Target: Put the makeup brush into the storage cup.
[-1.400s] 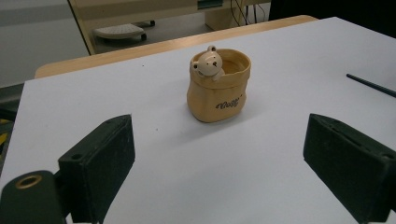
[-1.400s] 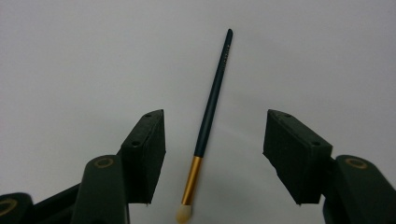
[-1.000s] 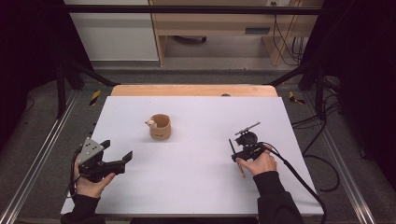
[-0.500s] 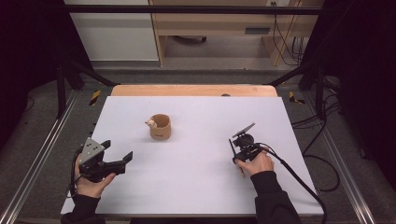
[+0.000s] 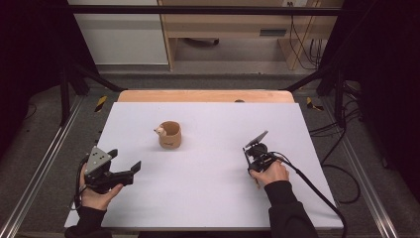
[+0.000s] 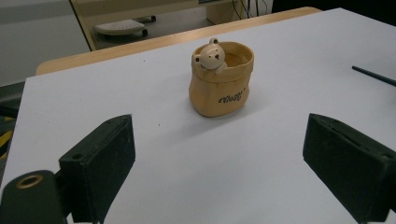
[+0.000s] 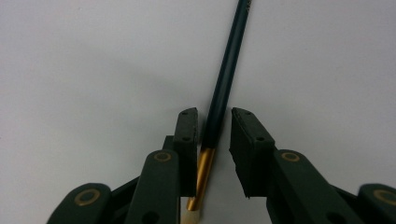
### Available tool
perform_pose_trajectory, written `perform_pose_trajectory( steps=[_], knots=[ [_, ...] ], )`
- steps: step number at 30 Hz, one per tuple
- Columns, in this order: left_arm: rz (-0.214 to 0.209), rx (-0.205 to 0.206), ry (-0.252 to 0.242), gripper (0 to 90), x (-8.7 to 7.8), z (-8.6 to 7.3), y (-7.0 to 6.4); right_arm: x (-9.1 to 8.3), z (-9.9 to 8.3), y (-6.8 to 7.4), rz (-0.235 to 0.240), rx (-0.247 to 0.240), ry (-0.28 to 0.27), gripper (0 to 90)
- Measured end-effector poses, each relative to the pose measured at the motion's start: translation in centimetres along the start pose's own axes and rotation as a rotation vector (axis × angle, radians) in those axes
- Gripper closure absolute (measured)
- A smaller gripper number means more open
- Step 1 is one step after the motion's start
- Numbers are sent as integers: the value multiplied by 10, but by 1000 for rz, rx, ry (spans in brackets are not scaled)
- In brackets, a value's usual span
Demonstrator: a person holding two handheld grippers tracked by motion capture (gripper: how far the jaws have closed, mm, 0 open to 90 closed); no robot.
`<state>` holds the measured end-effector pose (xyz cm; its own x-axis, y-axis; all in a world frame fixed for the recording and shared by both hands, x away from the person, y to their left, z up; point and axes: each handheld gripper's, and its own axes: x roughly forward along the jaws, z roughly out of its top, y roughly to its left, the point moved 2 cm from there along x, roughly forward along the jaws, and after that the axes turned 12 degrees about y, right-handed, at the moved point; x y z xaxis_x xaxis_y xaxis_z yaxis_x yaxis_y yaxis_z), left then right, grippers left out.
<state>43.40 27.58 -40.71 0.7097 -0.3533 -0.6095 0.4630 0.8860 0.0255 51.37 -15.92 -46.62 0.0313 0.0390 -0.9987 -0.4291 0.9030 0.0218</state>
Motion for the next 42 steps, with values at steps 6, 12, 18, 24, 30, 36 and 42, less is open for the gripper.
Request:
perform_pose_trajectory(
  steps=[6,12,18,24,30,36,42],
  knots=[
    [0,2,3,89,0,0,0,0,1,-1,6,14,14,763],
    [0,-1,1,90,0,0,1,0,2,-1,6,29,27,788],
    [-1,1,4,89,1,0,0,0,3,-2,3,40,34,800],
    [-3,-1,2,89,1,-1,0,0,4,-3,13,46,44,817],
    [-3,-2,3,89,1,-1,0,0,4,-3,15,48,50,829],
    [-2,-1,3,90,1,-1,1,0,5,-3,12,46,56,833],
    [-2,0,3,90,0,-1,1,-3,3,-3,6,44,40,834]
  ],
)
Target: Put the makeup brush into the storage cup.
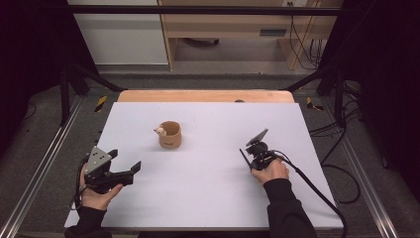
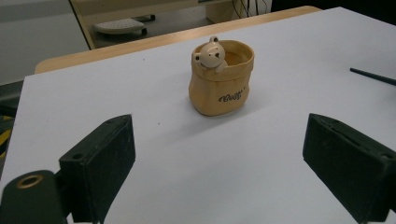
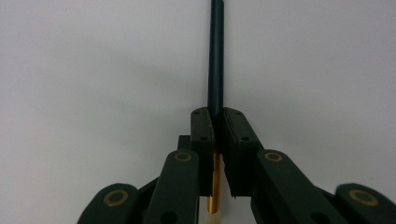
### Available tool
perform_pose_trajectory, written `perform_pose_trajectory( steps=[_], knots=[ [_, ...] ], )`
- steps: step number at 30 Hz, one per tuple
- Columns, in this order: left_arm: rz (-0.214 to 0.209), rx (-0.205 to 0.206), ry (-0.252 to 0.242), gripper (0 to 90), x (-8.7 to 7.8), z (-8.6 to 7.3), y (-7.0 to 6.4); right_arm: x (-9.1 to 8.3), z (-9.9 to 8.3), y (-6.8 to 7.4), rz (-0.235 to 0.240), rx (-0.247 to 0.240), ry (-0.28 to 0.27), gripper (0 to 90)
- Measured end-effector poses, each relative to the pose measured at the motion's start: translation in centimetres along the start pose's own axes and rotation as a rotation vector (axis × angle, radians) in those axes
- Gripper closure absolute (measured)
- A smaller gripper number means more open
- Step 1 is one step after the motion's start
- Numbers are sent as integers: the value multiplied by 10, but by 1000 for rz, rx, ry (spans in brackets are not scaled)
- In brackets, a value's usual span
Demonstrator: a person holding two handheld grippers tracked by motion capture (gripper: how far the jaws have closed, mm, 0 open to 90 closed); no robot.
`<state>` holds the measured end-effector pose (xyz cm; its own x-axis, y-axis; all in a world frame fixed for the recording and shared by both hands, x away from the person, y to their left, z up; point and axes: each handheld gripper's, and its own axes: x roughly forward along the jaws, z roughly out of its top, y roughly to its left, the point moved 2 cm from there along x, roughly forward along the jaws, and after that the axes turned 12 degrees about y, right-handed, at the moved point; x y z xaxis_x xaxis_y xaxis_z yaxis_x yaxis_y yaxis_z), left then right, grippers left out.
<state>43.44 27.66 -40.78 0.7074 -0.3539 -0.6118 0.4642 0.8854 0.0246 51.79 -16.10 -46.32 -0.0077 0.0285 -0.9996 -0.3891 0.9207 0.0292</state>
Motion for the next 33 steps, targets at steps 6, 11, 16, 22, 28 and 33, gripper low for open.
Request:
perform_pose_trajectory(
  steps=[6,11,16,22,28,33],
  knots=[
    [1,-7,-5,90,-1,0,1,-17,-5,-4,7,-13,-58,834],
    [2,-2,-1,90,0,0,0,-30,-12,-9,11,-40,-114,835],
    [1,3,-3,90,-1,1,-1,-43,-19,-8,25,-79,-189,835],
    [-3,14,0,90,-1,3,-3,-56,-27,-1,2,-152,-266,836],
    [-7,35,2,90,-1,5,-8,-68,-33,8,-69,-250,-358,836],
    [-12,47,1,90,-1,6,-11,-75,-37,13,-128,-333,-442,836]
  ],
)
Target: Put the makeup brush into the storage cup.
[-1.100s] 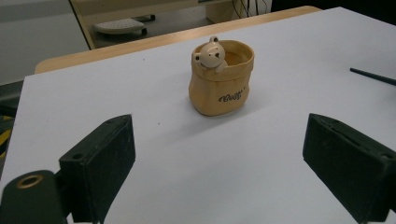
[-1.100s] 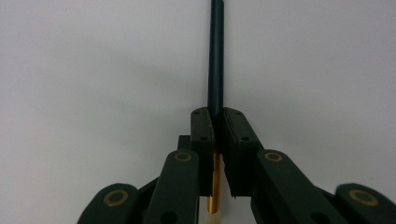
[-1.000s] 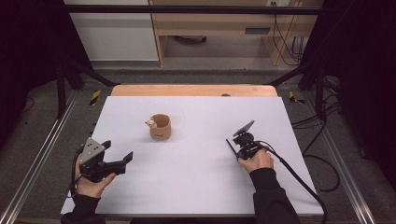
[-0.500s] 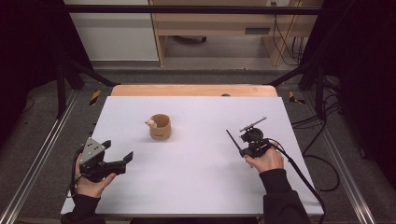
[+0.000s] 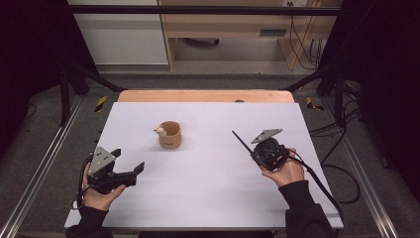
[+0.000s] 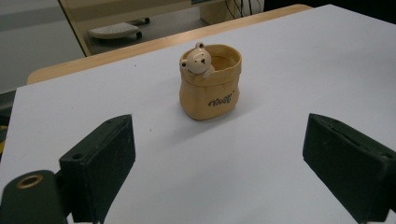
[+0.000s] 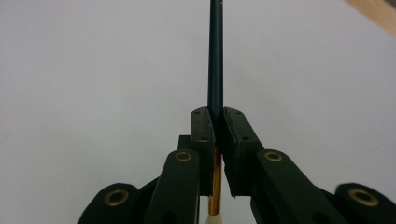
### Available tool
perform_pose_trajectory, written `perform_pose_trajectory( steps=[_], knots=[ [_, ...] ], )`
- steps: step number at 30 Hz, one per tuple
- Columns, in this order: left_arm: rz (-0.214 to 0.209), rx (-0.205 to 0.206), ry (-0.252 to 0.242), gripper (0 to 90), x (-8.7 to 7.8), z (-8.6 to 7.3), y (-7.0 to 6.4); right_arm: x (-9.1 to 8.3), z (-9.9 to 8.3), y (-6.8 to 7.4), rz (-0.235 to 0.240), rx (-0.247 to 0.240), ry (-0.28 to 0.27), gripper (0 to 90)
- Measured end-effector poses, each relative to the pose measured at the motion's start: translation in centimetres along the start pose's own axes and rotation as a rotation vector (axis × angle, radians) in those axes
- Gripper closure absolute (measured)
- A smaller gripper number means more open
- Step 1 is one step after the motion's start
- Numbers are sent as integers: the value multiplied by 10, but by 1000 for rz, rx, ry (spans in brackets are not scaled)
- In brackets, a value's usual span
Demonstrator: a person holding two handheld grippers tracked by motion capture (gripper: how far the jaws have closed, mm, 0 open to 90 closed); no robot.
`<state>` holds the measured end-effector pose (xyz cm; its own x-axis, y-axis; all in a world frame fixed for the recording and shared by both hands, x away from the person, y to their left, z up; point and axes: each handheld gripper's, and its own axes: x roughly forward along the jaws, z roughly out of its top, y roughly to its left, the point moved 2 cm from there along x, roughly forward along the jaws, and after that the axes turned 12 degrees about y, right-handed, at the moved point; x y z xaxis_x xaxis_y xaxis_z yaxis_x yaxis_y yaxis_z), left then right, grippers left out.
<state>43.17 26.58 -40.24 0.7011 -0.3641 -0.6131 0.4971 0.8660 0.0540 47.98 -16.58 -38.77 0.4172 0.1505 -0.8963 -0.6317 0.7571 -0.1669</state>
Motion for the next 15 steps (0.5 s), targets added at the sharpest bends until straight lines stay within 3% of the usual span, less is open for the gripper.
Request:
perform_pose_trajectory(
  steps=[4,8,15],
  knots=[
    [-5,13,1,90,0,1,-3,-9,1,6,-33,-61,-59,835],
    [-7,32,3,91,-1,2,-6,-18,3,15,-85,-153,-100,835],
    [-33,68,1,97,-4,5,-10,-25,7,28,-116,-281,-164,835]
  ],
)
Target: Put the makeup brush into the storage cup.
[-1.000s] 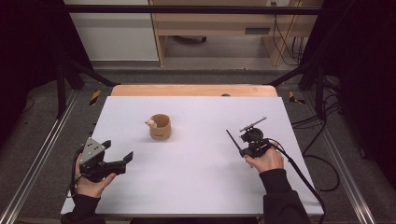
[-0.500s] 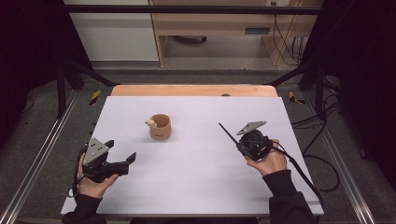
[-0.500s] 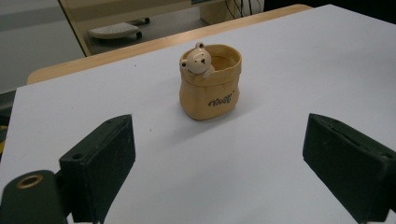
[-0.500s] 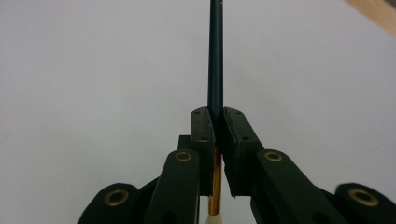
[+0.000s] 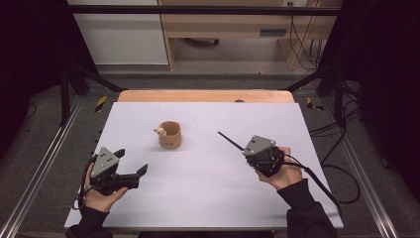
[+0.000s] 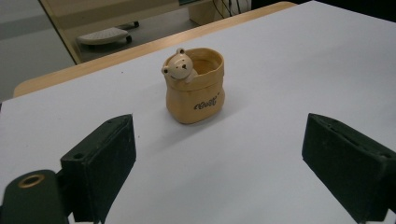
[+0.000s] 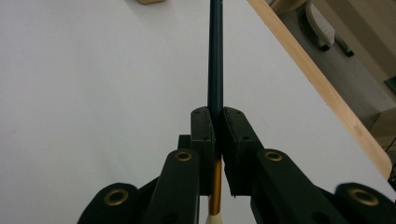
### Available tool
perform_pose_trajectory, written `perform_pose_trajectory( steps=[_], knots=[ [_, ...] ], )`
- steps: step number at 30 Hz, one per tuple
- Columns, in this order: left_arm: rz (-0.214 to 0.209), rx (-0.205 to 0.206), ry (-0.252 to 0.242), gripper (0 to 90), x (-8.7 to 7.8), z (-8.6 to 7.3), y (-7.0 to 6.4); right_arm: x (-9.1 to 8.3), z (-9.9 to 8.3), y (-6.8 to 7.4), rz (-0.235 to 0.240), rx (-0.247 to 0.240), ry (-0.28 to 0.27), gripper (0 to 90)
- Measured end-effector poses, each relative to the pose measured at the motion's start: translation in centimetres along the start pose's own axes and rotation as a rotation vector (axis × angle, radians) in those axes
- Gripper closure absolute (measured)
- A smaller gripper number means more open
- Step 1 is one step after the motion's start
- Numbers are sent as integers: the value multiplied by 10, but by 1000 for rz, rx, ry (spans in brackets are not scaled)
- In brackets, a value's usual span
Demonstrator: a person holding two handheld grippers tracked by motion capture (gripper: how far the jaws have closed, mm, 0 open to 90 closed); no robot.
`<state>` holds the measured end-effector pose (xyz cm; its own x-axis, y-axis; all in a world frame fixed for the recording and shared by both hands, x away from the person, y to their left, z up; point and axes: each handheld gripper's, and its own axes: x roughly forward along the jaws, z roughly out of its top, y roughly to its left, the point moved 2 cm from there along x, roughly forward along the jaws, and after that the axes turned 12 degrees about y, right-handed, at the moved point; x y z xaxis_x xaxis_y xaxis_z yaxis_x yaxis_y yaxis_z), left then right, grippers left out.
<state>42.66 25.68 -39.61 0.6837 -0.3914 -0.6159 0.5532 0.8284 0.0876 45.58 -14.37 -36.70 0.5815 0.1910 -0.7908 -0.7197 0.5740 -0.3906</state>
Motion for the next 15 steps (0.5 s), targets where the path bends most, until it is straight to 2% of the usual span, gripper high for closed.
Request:
perform_pose_trajectory(
  steps=[4,5,9,15],
  knots=[
    [-27,37,-5,101,-3,4,-5,-1,0,4,-7,-56,-39,835],
    [-27,37,-5,101,-3,4,-5,-1,0,5,-9,-63,-54,835],
    [-63,90,-3,104,-5,10,-13,0,3,12,0,-88,-102,835],
    [-84,179,38,119,-4,19,-20,4,5,18,11,-135,-97,836]
  ],
)
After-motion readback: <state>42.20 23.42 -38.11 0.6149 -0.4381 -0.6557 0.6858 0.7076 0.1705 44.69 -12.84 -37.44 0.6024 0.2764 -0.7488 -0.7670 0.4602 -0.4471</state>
